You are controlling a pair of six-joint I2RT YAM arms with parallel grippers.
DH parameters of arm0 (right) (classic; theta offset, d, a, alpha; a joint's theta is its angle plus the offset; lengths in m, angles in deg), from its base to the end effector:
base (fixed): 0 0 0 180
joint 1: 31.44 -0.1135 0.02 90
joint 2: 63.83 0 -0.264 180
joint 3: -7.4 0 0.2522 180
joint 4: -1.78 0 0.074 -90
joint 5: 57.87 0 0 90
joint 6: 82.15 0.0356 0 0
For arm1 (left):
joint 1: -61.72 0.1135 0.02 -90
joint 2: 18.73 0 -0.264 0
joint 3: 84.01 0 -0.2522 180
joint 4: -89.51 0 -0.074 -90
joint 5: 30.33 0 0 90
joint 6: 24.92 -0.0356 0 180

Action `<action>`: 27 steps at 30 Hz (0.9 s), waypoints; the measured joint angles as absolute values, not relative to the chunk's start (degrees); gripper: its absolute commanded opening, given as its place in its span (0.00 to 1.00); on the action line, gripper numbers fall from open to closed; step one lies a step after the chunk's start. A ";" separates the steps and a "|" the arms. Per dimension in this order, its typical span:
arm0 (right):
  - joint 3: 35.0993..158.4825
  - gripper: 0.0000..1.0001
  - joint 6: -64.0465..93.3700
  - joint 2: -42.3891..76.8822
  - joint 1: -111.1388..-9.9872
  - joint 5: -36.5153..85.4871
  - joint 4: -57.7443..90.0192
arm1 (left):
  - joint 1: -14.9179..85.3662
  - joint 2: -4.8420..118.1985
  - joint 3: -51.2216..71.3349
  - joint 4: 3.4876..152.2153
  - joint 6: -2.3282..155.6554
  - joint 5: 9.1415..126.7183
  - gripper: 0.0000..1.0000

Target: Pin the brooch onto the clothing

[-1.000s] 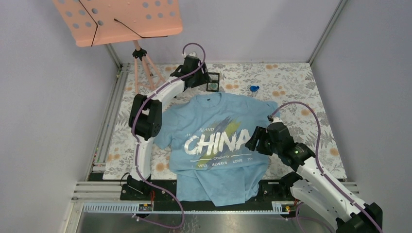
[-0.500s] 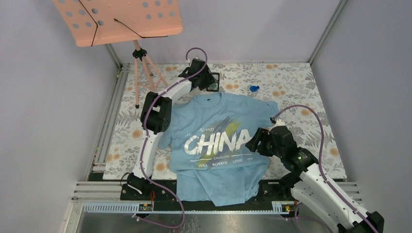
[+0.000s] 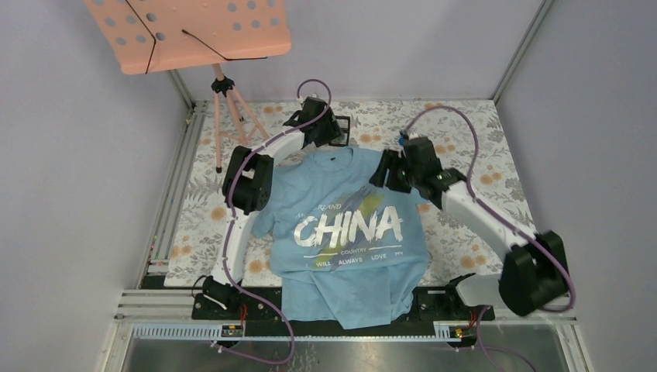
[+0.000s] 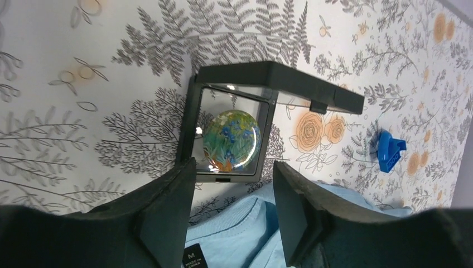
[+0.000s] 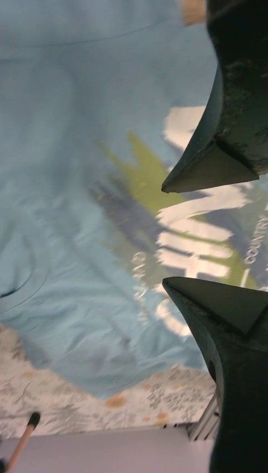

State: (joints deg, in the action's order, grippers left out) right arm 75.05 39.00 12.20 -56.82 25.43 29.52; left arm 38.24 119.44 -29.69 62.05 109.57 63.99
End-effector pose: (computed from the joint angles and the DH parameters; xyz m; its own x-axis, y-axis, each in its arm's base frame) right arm 0.2639 0.1298 0.2685 -0.7200 0.2270 -0.6557 -0.1617 0.8641 0.4767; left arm 0.5005 -0.2204 0.1647 -0.7357 -0.4423 -0.5130 -0.0915 0.8153 -0.5717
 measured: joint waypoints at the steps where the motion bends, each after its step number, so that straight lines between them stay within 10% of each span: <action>1: 77.97 0.61 38.76 15.56 -56.47 24.58 28.38 | 38.54 119.27 -29.67 62.01 109.49 64.01 0.57; 27: 122.32 0.46 54.70 68.78 -51.14 8.62 16.01 | 42.98 121.06 -32.21 62.43 112.31 71.92 0.45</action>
State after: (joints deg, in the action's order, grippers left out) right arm 122.32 54.70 68.78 -51.14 8.62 16.01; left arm 42.98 121.06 -32.21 62.43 112.31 71.92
